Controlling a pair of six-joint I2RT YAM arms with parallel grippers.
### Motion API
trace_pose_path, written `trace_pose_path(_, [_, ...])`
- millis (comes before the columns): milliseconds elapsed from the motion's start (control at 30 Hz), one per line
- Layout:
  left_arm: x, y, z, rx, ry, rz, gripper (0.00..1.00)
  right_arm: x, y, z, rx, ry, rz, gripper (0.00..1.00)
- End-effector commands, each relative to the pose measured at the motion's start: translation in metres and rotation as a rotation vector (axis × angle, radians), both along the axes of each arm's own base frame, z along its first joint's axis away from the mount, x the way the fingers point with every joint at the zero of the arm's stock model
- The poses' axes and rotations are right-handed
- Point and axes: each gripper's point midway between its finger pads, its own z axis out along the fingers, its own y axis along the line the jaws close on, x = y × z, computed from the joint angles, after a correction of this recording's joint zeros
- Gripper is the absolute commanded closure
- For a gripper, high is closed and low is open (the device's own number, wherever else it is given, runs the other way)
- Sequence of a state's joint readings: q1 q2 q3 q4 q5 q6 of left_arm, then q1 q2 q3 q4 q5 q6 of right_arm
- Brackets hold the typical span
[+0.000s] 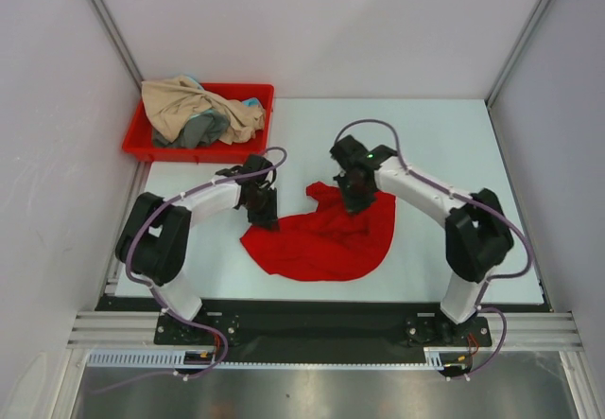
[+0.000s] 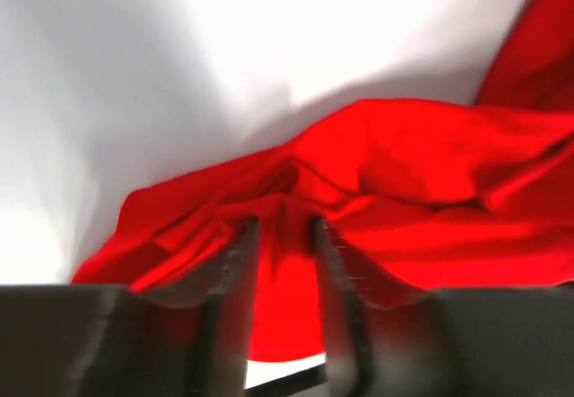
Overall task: Fold and stack the t-shirts
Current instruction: Flatten the tshirt out
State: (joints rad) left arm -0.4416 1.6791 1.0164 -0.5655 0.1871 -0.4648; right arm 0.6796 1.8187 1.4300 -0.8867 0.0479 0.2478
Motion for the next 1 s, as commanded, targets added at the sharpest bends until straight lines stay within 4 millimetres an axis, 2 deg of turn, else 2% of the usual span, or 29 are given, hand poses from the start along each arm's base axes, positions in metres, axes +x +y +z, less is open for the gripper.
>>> trace_pose_path(0, [0.021,-0.004,0.011,-0.009,-0.057,-0.014,0.8,0.007,-0.021,0.052,0.109,-0.079,-0.139,1.0])
trace_pose_path(33, [0.022,-0.002,0.014,-0.001,-0.065,-0.013,0.9,0.011,-0.033,0.069,0.138,-0.113,-0.179,1.0])
trace_pose_path(67, [0.025,0.002,0.02,0.018,-0.08,-0.004,1.0,0.011,-0.041,0.077,0.147,-0.125,-0.206,1.0])
trace_pose_path(133, [0.031,0.008,0.038,0.041,-0.131,0.019,1.0,0.01,-0.061,0.095,0.144,-0.156,-0.276,1.0])
trace_pose_path(167, [0.035,0.014,0.06,0.057,-0.186,0.037,1.0,0.014,-0.081,0.111,0.156,-0.197,-0.339,1.0])
trace_pose_path(233, [0.038,0.021,0.088,0.066,-0.252,0.061,1.0,0.013,-0.11,0.13,0.151,-0.243,-0.44,1.0])
trace_pose_path(267, [0.038,0.024,0.116,0.053,-0.307,0.071,1.0,0.013,-0.135,0.148,0.17,-0.293,-0.521,1.0])
trace_pose_path(333, [0.04,0.034,0.141,0.078,-0.371,0.108,1.0,0.011,-0.161,0.164,0.207,-0.324,-0.63,1.0])
trace_pose_path(367, [0.04,0.036,0.159,0.068,-0.407,0.12,1.0,0.009,-0.166,0.173,0.262,-0.331,-0.662,1.0])
trace_pose_path(400, [0.039,0.041,0.176,0.068,-0.45,0.14,1.0,0.01,-0.189,0.187,0.306,-0.377,-0.748,1.0])
trace_pose_path(467, [0.04,0.043,0.202,0.05,-0.506,0.163,1.0,0.011,-0.193,0.204,0.425,-0.399,-0.796,1.0])
trace_pose_path(500, [0.042,0.047,0.214,0.052,-0.537,0.181,1.0,0.018,-0.205,0.214,0.462,-0.445,-0.837,1.0])
trace_pose_path(567, [0.052,0.047,0.243,0.039,-0.609,0.199,1.0,0.031,-0.205,0.23,0.528,-0.469,-0.87,1.0])
trace_pose_path(633, [0.067,0.05,0.257,0.07,-0.65,0.206,1.0,0.055,-0.209,0.239,0.598,-0.473,-0.906,1.0])
trace_pose_path(667, [0.077,0.05,0.283,0.061,-0.701,0.219,1.0,0.066,-0.202,0.26,0.685,-0.487,-0.902,1.0])
trace_pose_path(700, [0.084,0.051,0.295,0.063,-0.723,0.225,1.0,0.078,-0.202,0.273,0.724,-0.509,-0.892,1.0])
trace_pose_path(733, [0.103,0.047,0.319,0.056,-0.769,0.223,1.0,0.098,-0.203,0.267,0.732,-0.476,-0.9,1.0])
trace_pose_path(767, [0.109,0.047,0.33,0.059,-0.782,0.222,1.0,0.107,-0.202,0.281,0.756,-0.491,-0.885,1.0])
trace_pose_path(800, [0.116,0.046,0.345,0.051,-0.809,0.219,1.0,0.114,-0.203,0.317,0.787,-0.559,-0.858,1.0])
trace_pose_path(833, [0.124,0.044,0.356,0.043,-0.834,0.218,1.0,0.13,-0.205,0.32,0.786,-0.559,-0.86,1.0])
trace_pose_path(867, [0.134,0.04,0.381,-0.012,-0.891,0.229,1.0,0.135,-0.209,0.335,0.792,-0.589,-0.859,1.0])
trace_pose_path(900, [0.139,0.037,0.389,-0.055,-0.904,0.24,1.0,0.133,-0.21,0.372,0.818,-0.668,-0.826,1.0])
trace_pose_path(933, [0.142,0.034,0.398,-0.087,-0.924,0.234,1.0,0.134,-0.212,0.383,0.823,-0.689,-0.818,1.0])
trace_pose_path(967, [0.146,0.03,0.413,-0.126,-0.955,0.226,1.0,0.142,-0.216,0.384,0.827,-0.684,-0.816,1.0])
